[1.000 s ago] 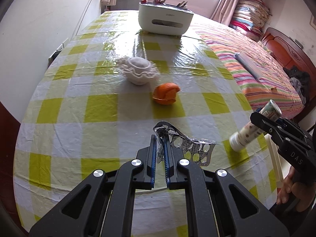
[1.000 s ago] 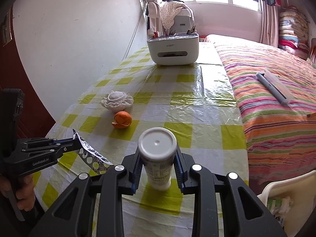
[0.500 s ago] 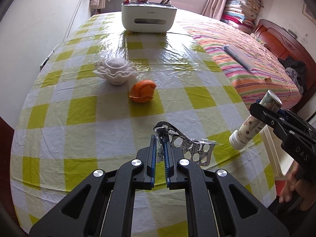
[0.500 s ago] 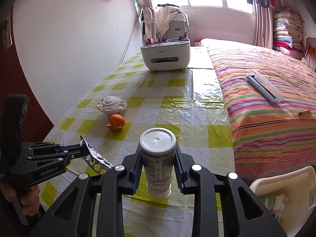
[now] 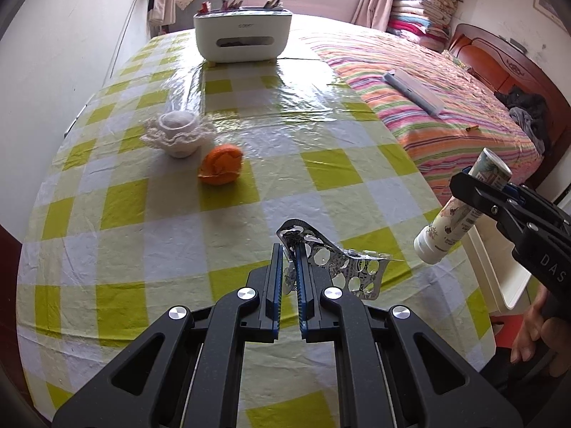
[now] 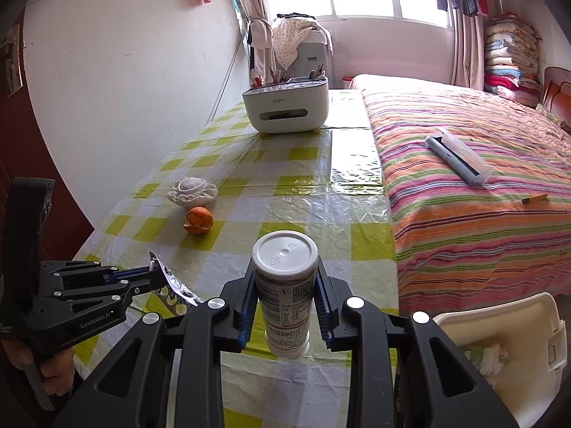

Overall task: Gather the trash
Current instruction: 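Carry the spray can in right tool to the bin while left tool carries the blister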

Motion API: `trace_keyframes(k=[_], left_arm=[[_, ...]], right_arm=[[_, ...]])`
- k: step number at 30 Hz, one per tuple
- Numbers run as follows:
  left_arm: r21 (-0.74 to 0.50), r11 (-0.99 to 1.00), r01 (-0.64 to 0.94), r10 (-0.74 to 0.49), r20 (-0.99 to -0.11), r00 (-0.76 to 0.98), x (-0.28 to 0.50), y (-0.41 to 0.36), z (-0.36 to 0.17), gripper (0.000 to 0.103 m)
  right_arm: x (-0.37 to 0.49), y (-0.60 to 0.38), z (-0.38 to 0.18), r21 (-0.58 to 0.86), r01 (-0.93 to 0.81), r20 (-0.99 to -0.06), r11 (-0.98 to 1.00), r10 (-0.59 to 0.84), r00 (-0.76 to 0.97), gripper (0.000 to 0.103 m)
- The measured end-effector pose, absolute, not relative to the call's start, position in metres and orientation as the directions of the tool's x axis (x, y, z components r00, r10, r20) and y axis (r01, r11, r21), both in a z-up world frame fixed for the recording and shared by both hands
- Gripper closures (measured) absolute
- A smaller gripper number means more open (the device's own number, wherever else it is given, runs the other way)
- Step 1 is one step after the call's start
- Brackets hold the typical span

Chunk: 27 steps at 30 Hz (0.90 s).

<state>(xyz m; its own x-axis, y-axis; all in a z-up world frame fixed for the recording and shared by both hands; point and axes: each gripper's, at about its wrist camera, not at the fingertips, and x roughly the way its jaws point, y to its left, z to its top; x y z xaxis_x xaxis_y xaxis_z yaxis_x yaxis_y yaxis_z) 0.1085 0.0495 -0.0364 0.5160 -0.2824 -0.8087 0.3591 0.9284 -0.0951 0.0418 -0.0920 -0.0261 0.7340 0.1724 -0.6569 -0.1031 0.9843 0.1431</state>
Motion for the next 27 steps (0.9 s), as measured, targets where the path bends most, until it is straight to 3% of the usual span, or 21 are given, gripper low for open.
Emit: trace_keyframes(k=[27], left_arm=[[-0.027,0.877,0.479,-0.307,-0.798,0.518,0.064,-0.038,-0.032,0.096]], right_arm=[[0.006,-0.146,-0.012,0.168,-0.021,-0.616,0.986,0.122,0.778,0.075]])
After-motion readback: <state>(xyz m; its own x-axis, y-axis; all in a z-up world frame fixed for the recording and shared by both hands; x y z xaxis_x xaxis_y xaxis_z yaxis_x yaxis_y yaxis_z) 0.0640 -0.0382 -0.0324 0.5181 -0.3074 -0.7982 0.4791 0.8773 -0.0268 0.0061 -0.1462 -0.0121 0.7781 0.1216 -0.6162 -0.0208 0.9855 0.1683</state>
